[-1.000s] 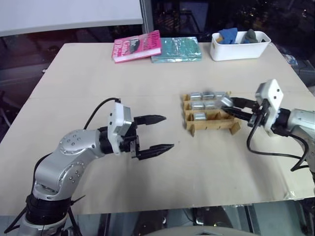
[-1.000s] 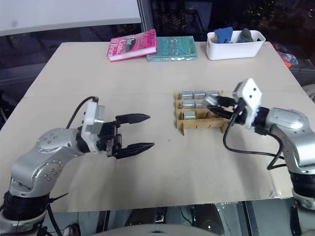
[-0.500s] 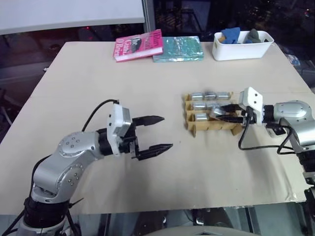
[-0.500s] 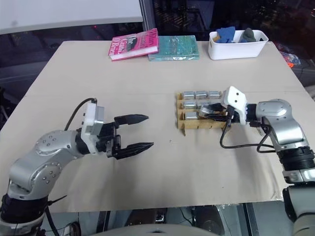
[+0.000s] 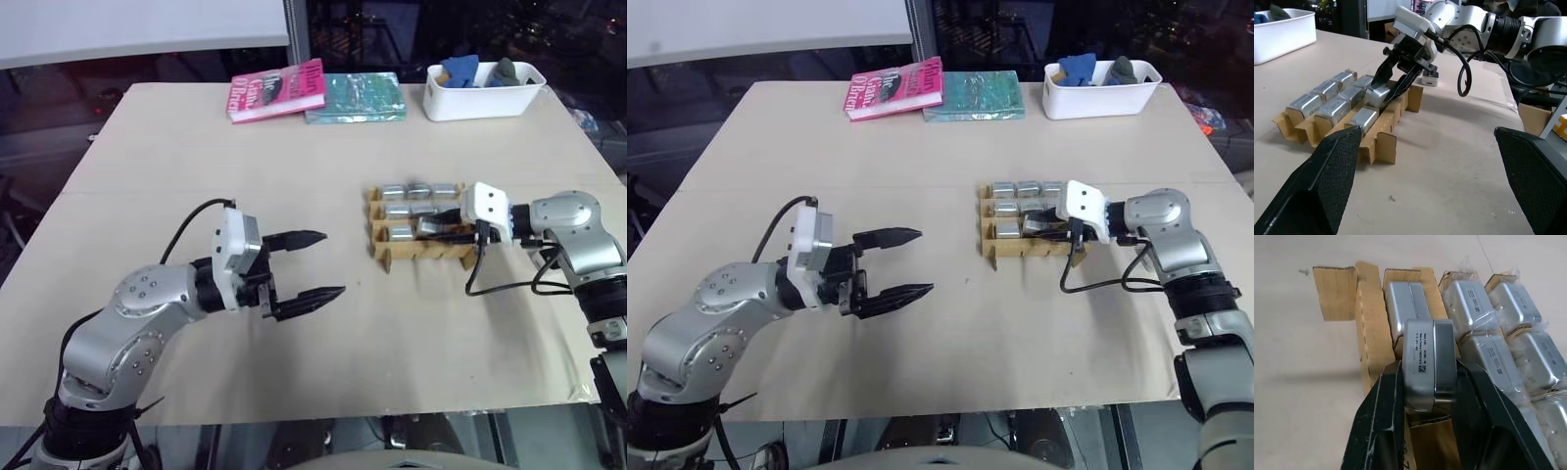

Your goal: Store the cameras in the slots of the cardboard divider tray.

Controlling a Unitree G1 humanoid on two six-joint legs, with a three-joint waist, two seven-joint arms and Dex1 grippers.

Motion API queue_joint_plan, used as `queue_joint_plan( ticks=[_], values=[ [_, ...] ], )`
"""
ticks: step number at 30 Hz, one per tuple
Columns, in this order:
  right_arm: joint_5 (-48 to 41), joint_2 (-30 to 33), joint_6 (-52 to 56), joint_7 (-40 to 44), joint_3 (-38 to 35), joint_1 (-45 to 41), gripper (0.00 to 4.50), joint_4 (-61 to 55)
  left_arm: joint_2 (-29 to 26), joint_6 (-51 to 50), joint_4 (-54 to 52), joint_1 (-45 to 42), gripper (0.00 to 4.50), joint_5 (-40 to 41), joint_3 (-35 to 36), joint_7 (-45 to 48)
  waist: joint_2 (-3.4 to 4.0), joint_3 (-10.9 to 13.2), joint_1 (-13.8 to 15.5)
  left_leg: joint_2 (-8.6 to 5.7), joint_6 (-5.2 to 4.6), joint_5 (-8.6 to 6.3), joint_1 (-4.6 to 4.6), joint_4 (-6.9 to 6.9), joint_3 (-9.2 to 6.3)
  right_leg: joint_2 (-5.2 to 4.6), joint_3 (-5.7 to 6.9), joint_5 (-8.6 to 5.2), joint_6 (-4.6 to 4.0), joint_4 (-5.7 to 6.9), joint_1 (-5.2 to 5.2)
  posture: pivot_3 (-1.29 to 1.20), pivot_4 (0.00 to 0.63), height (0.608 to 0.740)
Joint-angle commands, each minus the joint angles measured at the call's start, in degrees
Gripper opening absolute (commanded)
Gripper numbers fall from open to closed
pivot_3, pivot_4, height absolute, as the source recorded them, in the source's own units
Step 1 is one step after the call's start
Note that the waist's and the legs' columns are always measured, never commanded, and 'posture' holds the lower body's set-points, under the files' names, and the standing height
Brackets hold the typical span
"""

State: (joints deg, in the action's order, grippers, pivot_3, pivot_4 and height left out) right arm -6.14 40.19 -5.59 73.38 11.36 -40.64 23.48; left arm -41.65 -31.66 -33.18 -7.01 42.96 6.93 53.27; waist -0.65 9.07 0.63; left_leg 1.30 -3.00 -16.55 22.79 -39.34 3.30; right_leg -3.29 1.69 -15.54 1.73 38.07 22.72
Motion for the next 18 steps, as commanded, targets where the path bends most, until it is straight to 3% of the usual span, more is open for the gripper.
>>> queue_joint_plan(
  ticks=[1,7,8,10,11,12,14,18],
  values=[
    [1.3,0.1,-2.6,1.5,0.4,-1.5,0.76,1.2,-0.5,0.9,-2.5,-0.3,4.5,0.8,1.4,-0.4,0.0,0.0,0.0,0.0,0.0,0.0,0.0,0.0,-0.01,0.0,0.01,0.0,0.0,0.01,0.0,0.0,0.15,0.74],
    [0.1,-0.7,0.5,5.0,0.5,-2.4,0.76,2.0,-0.4,1.0,-2.7,-0.1,4.5,0.9,1.4,-0.4,0.0,0.0,-0.1,0.0,0.0,0.0,-0.01,0.0,0.0,0.0,0.01,0.0,0.0,0.01,-0.01,0.0,0.15,0.74],
    [0.0,-0.6,1.0,5.2,0.4,-2.5,1.79,2.1,-0.4,1.0,-2.7,-0.1,4.5,0.8,1.4,-0.4,0.0,0.0,-0.1,0.01,0.0,0.0,-0.01,0.0,-0.01,0.0,0.01,0.0,-0.01,0.01,-0.01,0.0,0.15,0.74],
    [0.2,-0.7,1.2,4.3,-0.3,-2.7,2.55,2.2,-0.4,1.1,-2.7,0.0,4.5,0.9,1.4,-0.5,0.01,0.0,0.0,0.01,0.0,0.0,-0.01,0.0,-0.01,-0.01,0.01,0.0,-0.01,0.0,-0.01,0.0,0.15,0.74],
    [0.2,-0.5,1.5,4.0,-0.6,-2.7,3.21,1.9,-0.4,1.1,-2.7,0.0,4.5,0.8,1.3,-0.6,0.01,0.0,0.0,0.0,0.0,0.0,0.0,0.0,-0.01,-0.02,0.01,0.0,-0.01,0.0,-0.01,0.0,0.15,0.74],
    [0.2,-0.4,1.8,3.8,-0.7,-2.7,3.43,1.7,-0.4,1.1,-2.7,0.0,4.5,0.8,1.3,-0.6,0.01,0.0,0.0,0.0,0.0,0.0,0.0,0.0,-0.01,-0.02,0.01,0.0,-0.01,0.0,-0.01,0.0,0.15,0.74],
    [-0.3,0.3,3.4,2.3,-1.9,-1.9,4.32,-0.8,-0.3,1.2,-2.6,-0.2,4.5,0.8,1.1,-0.6,0.01,0.0,0.0,0.0,0.0,0.0,0.0,0.0,-0.01,-0.03,0.02,0.0,-0.01,0.0,-0.01,0.0,0.15,0.74],
    [-3.5,2.5,11.7,-2.3,-6.8,1.3,4.32,-11.3,0.2,1.4,-2.0,-0.7,4.5,0.7,0.4,-0.4,0.05,0.0,0.1,0.0,0.0,0.0,0.04,0.0,-0.03,-0.07,0.05,0.0,0.0,0.0,0.0,0.0,0.15,0.74]
  ],
)
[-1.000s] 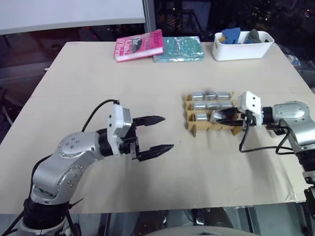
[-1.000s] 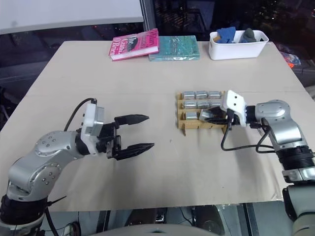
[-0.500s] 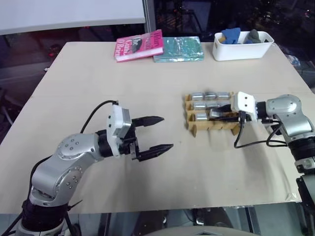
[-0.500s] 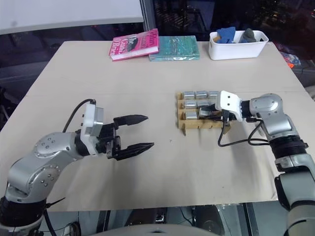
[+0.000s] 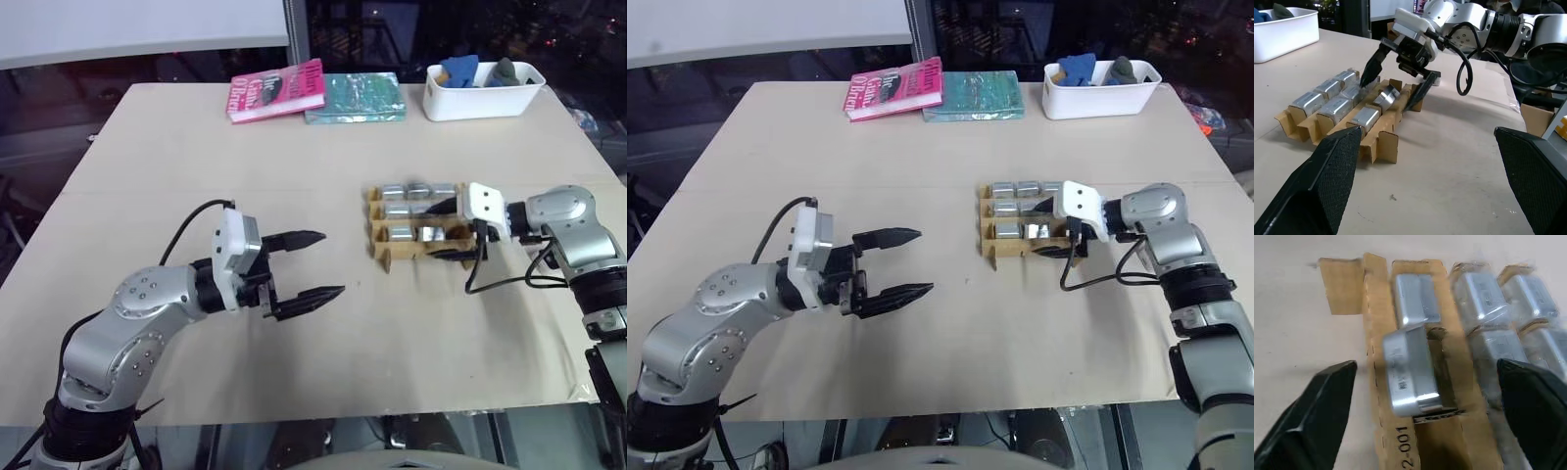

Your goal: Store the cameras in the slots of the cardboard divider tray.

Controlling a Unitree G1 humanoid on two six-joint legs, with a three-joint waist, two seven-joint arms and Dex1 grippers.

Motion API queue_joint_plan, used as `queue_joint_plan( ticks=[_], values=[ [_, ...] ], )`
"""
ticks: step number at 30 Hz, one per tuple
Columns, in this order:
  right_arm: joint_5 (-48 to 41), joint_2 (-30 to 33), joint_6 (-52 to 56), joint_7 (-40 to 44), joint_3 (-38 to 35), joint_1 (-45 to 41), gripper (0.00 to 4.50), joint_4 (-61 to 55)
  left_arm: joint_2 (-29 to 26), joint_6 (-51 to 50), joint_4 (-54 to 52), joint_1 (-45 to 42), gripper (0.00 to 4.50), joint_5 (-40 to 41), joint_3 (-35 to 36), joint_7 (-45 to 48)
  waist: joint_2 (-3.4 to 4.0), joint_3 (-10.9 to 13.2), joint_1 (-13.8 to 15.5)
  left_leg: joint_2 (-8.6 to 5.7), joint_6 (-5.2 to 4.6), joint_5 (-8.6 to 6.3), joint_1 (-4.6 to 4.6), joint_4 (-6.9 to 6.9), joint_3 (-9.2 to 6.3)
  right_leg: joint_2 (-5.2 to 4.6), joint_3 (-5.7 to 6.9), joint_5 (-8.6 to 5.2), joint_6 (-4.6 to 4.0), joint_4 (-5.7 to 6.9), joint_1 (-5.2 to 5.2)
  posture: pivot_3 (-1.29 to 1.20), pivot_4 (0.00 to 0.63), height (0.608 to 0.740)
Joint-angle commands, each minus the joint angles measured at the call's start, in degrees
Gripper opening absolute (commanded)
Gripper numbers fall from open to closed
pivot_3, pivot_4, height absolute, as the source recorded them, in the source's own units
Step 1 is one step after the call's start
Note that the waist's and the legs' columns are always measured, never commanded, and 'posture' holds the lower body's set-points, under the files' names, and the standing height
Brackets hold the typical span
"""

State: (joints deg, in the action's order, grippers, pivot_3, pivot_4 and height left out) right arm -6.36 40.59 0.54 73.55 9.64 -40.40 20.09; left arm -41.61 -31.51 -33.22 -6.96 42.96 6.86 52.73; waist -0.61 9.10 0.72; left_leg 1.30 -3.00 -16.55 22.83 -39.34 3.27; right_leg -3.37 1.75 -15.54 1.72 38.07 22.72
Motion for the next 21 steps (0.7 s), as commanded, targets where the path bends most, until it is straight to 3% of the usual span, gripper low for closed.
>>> queue_joint_plan(
  ticks=[1,6,10,21],
  values=[
    [-4.6,2.8,8.5,-3.2,-6.3,2.4,4.32,-11.4,0.3,1.4,-1.6,-1.0,4.5,0.5,0.1,0.4,0.01,0.0,0.1,0.0,0.0,0.0,0.0,0.0,0.0,0.0,0.0,0.0,0.0,0.0,0.0,0.0,0.15,0.74],
    [-2.4,5.0,12.6,-8.7,-7.6,8.1,4.32,-20.1,1.1,2.0,0.5,-3.2,4.5,-0.1,-2.0,1.7,0.01,0.0,0.0,-0.01,0.0,0.0,0.02,0.0,-0.04,-0.08,0.12,0.0,0.0,0.0,-0.01,0.0,0.15,0.74],
    [-2.7,6.0,13.1,-8.1,-6.8,10.6,4.32,-21.6,1.1,2.2,1.8,-4.9,4.5,-0.3,-2.7,2.7,0.02,0.0,0.0,-0.03,0.0,0.0,-0.04,-0.01,-0.02,-0.06,0.11,0.0,0.0,0.02,-0.06,0.0,0.15,0.74],
    [2.5,1.9,8.3,-15.2,-5.3,7.0,4.32,-14.5,0.6,1.8,0.8,-3.9,4.5,-0.2,-1.8,2.5,0.02,0.0,-0.3,-0.03,0.0,0.0,-0.04,-0.03,0.01,0.02,0.03,0.0,0.01,0.03,-0.03,0.0,0.15,0.74]
  ],
)
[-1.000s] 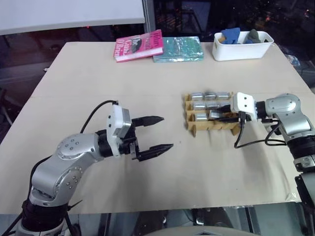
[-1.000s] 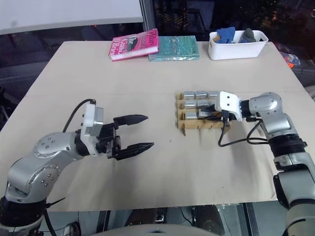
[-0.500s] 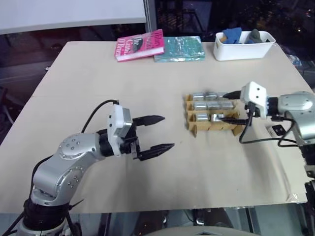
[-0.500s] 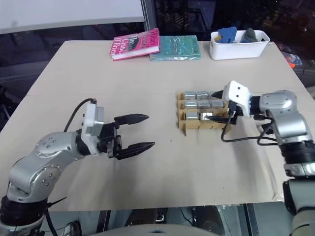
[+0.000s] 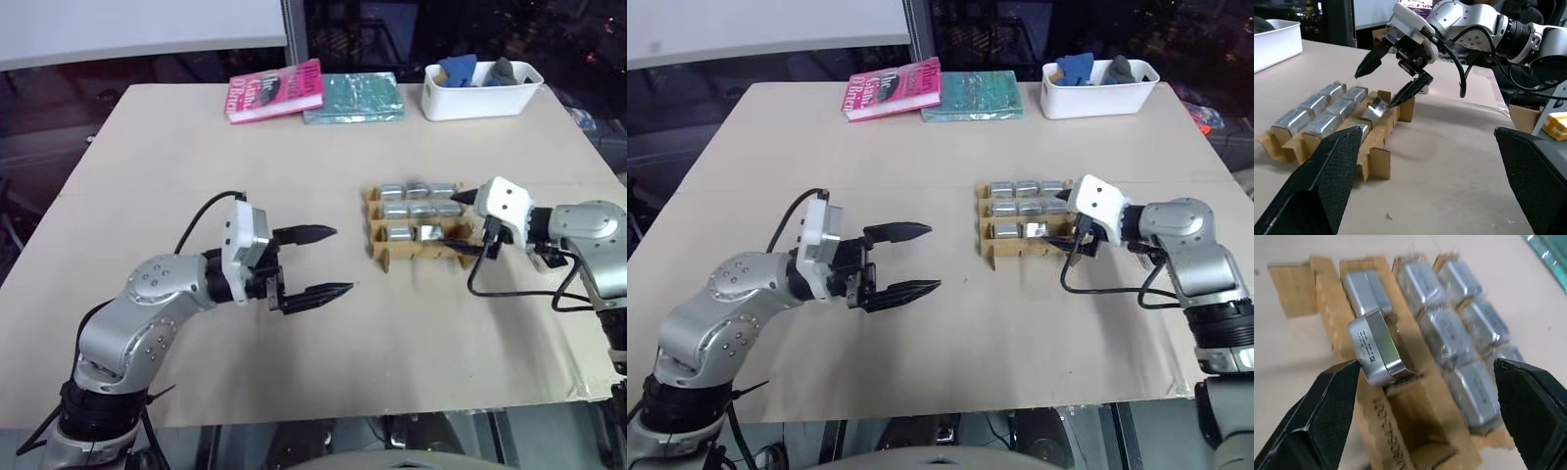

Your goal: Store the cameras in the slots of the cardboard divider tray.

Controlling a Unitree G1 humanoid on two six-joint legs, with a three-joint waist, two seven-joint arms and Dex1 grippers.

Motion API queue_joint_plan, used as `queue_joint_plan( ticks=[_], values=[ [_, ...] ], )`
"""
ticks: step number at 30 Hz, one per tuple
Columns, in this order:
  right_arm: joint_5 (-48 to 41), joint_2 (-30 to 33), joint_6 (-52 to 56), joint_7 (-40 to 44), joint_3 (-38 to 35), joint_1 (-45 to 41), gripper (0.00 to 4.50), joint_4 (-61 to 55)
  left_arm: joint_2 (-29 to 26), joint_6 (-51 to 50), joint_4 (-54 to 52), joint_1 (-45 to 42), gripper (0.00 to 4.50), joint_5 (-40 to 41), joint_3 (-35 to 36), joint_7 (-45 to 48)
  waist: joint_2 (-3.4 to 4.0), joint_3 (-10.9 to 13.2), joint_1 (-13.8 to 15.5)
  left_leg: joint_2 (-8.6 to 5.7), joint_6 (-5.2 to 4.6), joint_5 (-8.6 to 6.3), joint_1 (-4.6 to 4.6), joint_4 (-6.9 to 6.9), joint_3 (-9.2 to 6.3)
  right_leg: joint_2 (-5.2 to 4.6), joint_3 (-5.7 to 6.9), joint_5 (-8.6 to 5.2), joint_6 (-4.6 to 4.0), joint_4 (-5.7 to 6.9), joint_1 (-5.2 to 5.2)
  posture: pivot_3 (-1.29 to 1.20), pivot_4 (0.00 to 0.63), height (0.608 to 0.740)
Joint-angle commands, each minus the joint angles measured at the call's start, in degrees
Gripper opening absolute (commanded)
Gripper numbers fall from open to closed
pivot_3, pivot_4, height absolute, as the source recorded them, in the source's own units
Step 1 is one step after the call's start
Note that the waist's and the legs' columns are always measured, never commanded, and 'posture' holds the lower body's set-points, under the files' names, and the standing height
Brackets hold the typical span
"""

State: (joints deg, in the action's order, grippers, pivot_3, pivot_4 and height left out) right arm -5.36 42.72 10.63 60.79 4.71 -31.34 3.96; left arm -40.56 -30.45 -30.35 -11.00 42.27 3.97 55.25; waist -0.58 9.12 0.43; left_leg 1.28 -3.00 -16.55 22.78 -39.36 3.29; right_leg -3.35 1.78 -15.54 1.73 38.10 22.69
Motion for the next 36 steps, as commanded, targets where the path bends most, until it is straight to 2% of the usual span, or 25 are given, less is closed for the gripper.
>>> queue_joint_plan(
  ticks=[1,8,12,17,19,21,23,26,29,34,36],
  values=[
    [1.8,-0.5,-2.0,-2.8,-0.3,-2.3,4.32,2.2,-0.5,0.7,-2.1,0.2,4.5,0.5,1.2,-0.1,0.0,0.0,0.0,0.0,0.0,0.0,-0.01,-0.02,0.0,0.0,0.0,0.0,0.0,0.02,0.0,0.0,0.15,0.74],
    [2.0,-0.7,-2.1,-4.2,-1.2,-3.5,4.32,2.9,-0.5,0.8,-2.0,0.2,4.5,0.4,1.3,-0.1,0.0,0.0,0.2,0.0,0.0,0.0,0.04,0.01,-0.01,0.02,0.0,0.0,0.0,-0.03,0.01,0.0,0.15,0.74],
    [-0.4,0.8,4.2,-6.0,-5.1,-1.0,4.32,-1.8,-0.2,0.9,-2.0,-0.2,4.5,0.4,0.8,-0.3,0.0,0.0,0.4,0.0,0.0,0.0,0.04,0.01,-0.02,0.01,0.02,0.0,0.0,-0.03,0.01,0.0,0.15,0.74],
    [-6.7,2.4,22.6,-11.9,-16.1,8.3,4.42,-15.9,0.8,1.4,-1.2,-0.9,4.5,0.2,-0.7,0.4,0.0,0.0,0.6,-0.01,0.0,-0.01,0.11,0.01,-0.07,-0.07,0.1,0.0,0.0,-0.05,-0.01,0.0,0.15,0.74],
    [-7.9,0.7,31.2,-17.1,-21.7,13.3,4.42,-23.6,0.7,0.8,-0.9,-1.4,4.5,0.9,-2.0,2.1,0.0,0.0,0.5,-0.01,0.0,0.0,0.12,0.03,-0.1,-0.07,0.13,0.0,0.0,-0.07,-0.01,0.0,0.15,0.74],
    [-6.0,-3.7,37.8,-25.9,-26.9,17.0,4.42,-30.6,1.4,1.4,0.3,-2.8,4.5,0.2,-3.5,3.2,0.01,0.0,0.4,0.0,0.0,0.0,0.1,0.04,-0.11,-0.07,0.12,0.0,0.0,-0.04,-0.02,0.0,0.15,0.74],
    [-5.7,-6.5,44.0,-30.6,-30.0,19.5,4.42,-35.6,2.2,2.1,1.8,-4.4,4.5,-0.6,-4.4,3.9,0.04,0.0,0.2,0.0,0.02,0.01,0.06,0.03,-0.08,-0.04,0.07,0.0,0.0,0.04,-0.01,0.0,0.15,0.74],
    [-0.3,-5.7,56.1,-37.9,-29.0,23.3,4.42,-41.0,3.1,3.0,4.8,-7.3,4.5,-1.4,-5.6,5.6,0.05,0.0,0.3,-0.01,0.05,0.02,-0.05,0.01,-0.03,0.01,-0.01,-0.01,0.0,0.18,-0.01,0.0,0.15,0.74],
    [-0.6,-7.2,61.0,-39.7,-28.4,24.3,4.42,-40.5,3.9,3.1,6.6,-9.4,4.5,-1.4,-6.6,7.2,0.07,0.0,0.2,-0.03,0.05,0.03,-0.07,0.0,0.02,0.25,-0.11,-0.01,0.0,0.22,0.01,0.0,0.15,0.74],
    [-2.4,-11.2,63.2,-41.0,-30.2,21.7,4.42,-32.7,4.2,3.3,7.1,-10.4,4.5,-1.9,-7.4,9.1,0.07,0.0,0.2,-0.03,0.05,0.03,-0.06,0.01,0.07,0.37,-0.2,-0.02,0.01,0.19,0.04,0.0,0.15,0.74],
    [-2.7,-10.9,62.7,-41.1,-30.0,21.5,4.42,-31.8,4.2,3.2,7.1,-10.2,4.5,-2.0,-7.3,9.2,0.1,0.0,0.2,-0.03,0.04,0.02,-0.06,0.01,0.08,0.37,-0.22,-0.02,0.01,0.18,0.05,0.0,0.15,0.74]
  ],
)
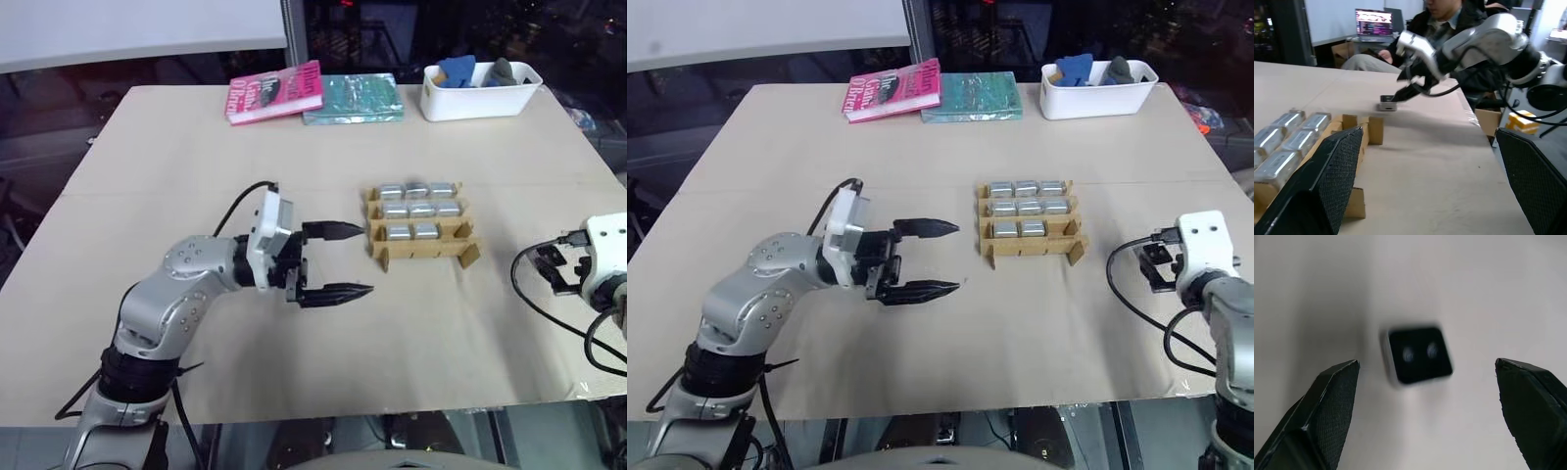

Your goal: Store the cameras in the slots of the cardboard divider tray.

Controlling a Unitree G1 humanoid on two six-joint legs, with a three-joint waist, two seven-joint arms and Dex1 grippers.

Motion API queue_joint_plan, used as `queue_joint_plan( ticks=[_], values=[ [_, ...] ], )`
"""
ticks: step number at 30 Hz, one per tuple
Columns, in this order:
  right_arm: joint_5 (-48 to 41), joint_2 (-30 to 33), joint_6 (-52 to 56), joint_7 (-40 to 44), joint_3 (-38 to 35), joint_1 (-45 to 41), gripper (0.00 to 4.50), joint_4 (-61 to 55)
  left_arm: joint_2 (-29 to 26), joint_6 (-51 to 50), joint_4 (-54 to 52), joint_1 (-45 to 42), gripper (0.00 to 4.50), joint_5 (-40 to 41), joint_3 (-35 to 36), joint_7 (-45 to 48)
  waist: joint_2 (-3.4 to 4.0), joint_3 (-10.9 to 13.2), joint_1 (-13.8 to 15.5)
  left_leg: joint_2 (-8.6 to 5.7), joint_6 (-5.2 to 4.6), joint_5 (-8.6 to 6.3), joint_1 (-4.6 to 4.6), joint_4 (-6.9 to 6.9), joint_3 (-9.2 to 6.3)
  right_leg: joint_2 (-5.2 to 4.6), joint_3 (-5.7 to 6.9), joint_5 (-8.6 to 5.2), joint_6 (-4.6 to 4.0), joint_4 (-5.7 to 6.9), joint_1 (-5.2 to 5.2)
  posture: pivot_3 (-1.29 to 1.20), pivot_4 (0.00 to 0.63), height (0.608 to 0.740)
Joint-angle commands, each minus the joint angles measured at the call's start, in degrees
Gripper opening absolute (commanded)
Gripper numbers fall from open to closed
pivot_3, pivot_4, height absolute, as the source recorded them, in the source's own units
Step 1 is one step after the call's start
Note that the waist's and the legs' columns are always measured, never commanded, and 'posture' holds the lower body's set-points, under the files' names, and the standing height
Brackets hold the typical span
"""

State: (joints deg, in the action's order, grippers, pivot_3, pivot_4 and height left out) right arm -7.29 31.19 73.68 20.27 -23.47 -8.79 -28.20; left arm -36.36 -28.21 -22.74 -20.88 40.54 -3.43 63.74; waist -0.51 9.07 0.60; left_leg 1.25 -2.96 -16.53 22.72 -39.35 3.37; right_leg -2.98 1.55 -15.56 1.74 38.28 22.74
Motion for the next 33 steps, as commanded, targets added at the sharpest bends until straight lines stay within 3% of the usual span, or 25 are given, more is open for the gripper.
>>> queue_joint_plan(
  ticks=[1,19,22,23,24,26,31,33],
  values=[
    [-0.8,0.8,-0.7,-0.6,-1.6,-1.1,4.42,0.9,-0.1,0.9,-0.6,-0.2,4.5,-0.3,0.2,0.7,0.03,0.0,0.1,0.0,0.0,0.0,0.02,0.0,0.0,0.0,0.0,0.0,0.0,0.0,0.02,0.0,0.15,0.74],
    [-1.5,3.9,-10.4,-0.6,2.0,-6.5,4.42,18.5,-0.7,0.5,-4.1,3.3,4.5,-0.1,2.2,-2.4,-0.04,0.0,-0.1,0.0,-0.02,0.0,0.0,-0.02,0.02,0.0,-0.05,0.01,0.01,-0.02,-0.01,0.0,0.15,0.74],
    [-2.2,4.4,-10.9,0.1,2.4,-6.5,3.58,19.5,-0.8,0.6,-4.2,3.5,4.5,-0.1,2.3,-2.7,-0.04,0.0,-0.1,0.0,-0.02,-0.01,-0.02,-0.03,0.05,0.0,-0.08,0.01,0.01,-0.01,-0.02,0.0,0.15,0.74],
    [-2.3,4.5,-11.2,0.1,2.6,-6.5,3.14,19.6,-0.8,0.6,-4.1,3.5,4.5,-0.1,2.3,-2.8,-0.04,0.0,0.0,0.0,-0.02,-0.01,-0.02,-0.03,0.05,0.01,-0.08,0.01,0.01,-0.01,-0.02,0.0,0.15,0.74],
    [-2.4,4.8,-11.4,0.4,2.9,-6.3,2.42,19.5,-0.8,0.7,-4.1,3.6,4.5,-0.1,2.3,-2.9,-0.06,0.0,0.0,0.0,-0.03,-0.01,-0.02,-0.03,0.04,0.0,-0.07,0.01,0.01,-0.01,-0.02,0.0,0.15,0.74],
    [-2.7,5.4,-11.8,0.9,3.4,-5.9,1.96,18.7,-0.5,0.8,-3.9,3.6,4.5,-0.1,2.3,-3.2,-0.12,-0.1,0.0,0.0,-0.03,-0.01,-0.02,-0.05,0.05,-0.01,-0.08,0.01,0.02,-0.01,-0.03,0.0,0.15,0.74],
    [-3.3,6.8,-14.3,2.2,3.7,-4.1,1.96,15.4,1.5,-2.6,-3.4,2.4,4.5,2.5,3.3,-7.9,-0.09,-0.1,0.0,0.01,-0.03,-0.01,-0.01,-0.04,0.03,-0.01,-0.06,0.02,0.02,0.0,-0.01,0.0,0.15,0.74],
    [-3.3,9.6,-22.4,6.8,5.7,-0.5,1.96,7.3,3.3,-9.2,-2.4,-0.8,4.5,8.4,5.0,-13.8,-0.03,0.0,0.3,0.01,-0.03,-0.01,0.03,-0.03,0.02,-0.03,-0.05,0.02,0.02,-0.02,0.0,0.0,0.15,0.74]
  ],
)
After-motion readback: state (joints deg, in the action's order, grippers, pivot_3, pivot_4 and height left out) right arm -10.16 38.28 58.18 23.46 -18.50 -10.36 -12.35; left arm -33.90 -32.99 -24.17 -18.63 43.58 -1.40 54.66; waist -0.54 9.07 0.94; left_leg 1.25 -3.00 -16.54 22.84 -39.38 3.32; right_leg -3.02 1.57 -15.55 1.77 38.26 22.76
